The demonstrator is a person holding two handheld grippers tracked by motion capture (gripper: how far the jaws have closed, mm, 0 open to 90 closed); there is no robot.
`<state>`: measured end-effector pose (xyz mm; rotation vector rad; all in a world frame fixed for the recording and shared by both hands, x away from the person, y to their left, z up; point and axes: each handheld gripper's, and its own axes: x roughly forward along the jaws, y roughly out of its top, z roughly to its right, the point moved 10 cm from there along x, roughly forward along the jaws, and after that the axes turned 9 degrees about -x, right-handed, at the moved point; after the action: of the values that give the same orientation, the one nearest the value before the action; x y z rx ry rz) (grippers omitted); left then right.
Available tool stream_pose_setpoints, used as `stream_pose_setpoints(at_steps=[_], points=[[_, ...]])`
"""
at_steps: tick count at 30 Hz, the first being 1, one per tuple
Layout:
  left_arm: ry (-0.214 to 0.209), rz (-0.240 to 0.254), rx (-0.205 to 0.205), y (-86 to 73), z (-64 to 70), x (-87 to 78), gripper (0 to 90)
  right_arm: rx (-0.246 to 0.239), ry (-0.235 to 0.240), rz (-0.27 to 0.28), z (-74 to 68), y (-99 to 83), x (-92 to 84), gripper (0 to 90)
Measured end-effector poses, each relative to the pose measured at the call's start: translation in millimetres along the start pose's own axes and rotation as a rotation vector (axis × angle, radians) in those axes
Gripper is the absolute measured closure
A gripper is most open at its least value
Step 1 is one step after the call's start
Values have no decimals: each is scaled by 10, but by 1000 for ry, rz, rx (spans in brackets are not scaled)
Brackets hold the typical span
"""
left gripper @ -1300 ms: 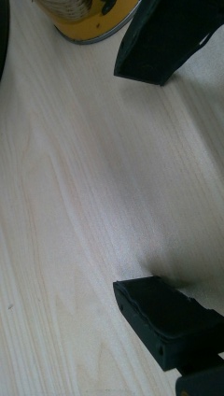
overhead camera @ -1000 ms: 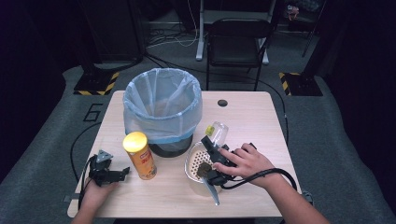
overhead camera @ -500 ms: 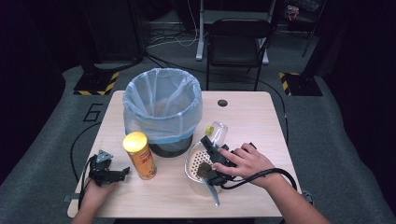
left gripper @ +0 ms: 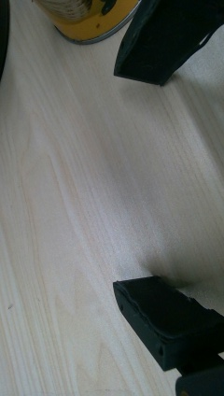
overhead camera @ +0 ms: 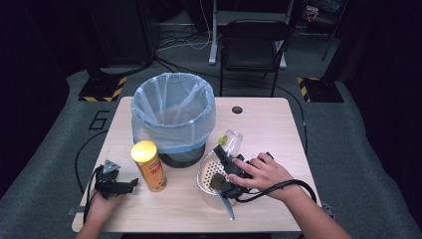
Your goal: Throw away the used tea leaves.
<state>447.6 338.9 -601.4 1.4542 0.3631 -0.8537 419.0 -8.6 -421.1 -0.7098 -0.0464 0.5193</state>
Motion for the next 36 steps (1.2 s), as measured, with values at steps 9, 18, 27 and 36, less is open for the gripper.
stream_pose_setpoints(at_steps=[9,18,27,36], points=[[0,0,0,0,0,0,8,206,-24,13,56,-35,-21,391],[0,0,0,0,0,0,8,738,15,99,121,-162,0,388],[0,0,1,0,0,0,8,1340,57,262,130,-424,39,385],[0,0,0,0,0,0,8,1831,139,515,167,-533,19,383]])
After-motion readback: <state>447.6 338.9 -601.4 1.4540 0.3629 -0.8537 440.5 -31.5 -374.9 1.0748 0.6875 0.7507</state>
